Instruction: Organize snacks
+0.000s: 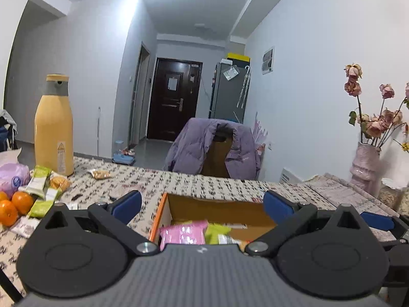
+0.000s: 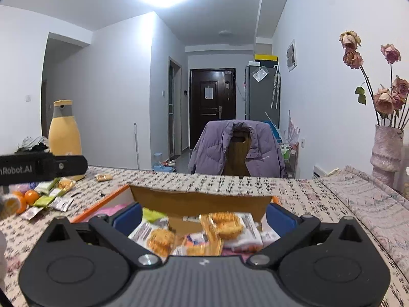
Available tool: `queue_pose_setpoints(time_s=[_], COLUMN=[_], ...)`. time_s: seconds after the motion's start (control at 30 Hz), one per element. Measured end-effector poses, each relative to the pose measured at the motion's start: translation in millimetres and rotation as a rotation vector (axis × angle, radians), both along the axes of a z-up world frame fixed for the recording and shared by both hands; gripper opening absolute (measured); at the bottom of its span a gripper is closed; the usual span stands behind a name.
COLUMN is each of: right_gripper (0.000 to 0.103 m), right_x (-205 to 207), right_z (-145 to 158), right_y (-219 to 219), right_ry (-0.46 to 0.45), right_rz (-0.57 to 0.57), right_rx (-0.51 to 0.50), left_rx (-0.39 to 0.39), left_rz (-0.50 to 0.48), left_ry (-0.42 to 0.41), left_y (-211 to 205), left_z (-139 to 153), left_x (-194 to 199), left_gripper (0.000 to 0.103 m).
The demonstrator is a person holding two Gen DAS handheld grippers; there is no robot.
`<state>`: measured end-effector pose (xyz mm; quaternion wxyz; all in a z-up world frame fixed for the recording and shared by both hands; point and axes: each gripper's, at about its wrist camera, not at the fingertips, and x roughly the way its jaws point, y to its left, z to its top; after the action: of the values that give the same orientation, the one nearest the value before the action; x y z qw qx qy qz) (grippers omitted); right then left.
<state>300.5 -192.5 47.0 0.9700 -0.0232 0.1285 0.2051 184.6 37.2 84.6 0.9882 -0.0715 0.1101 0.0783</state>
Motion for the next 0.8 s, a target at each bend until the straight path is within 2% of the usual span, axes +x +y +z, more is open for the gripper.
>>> queue_pose_setpoints(time_s=[0.2,0.57,0.8], right_gripper=[0.103,0.103,0.103], right_x=[-35.3,-91.4,-116.2], right_z=[-19.1,-52.4,-63.6], right_y=[-12.6,-41.0,-51.0], right_ry=[0.052,0.153,0.194], right_rz=[0.001,-0.013,-0.023], right_rx=[-0.035,-0.026,-0.028], left_rx=[0.013,0.027,-0.016], left_rz=[-0.009,-0.063,-0.109], left_ry=[0.039,0.188,0.235], left_y=[-4.4,-18.5,-18.2], left_z=[-9.1,-55.9,-78.3], left_x=[-31.6,-84.5,-110.0], left_gripper=[0.103,0.103,0.103])
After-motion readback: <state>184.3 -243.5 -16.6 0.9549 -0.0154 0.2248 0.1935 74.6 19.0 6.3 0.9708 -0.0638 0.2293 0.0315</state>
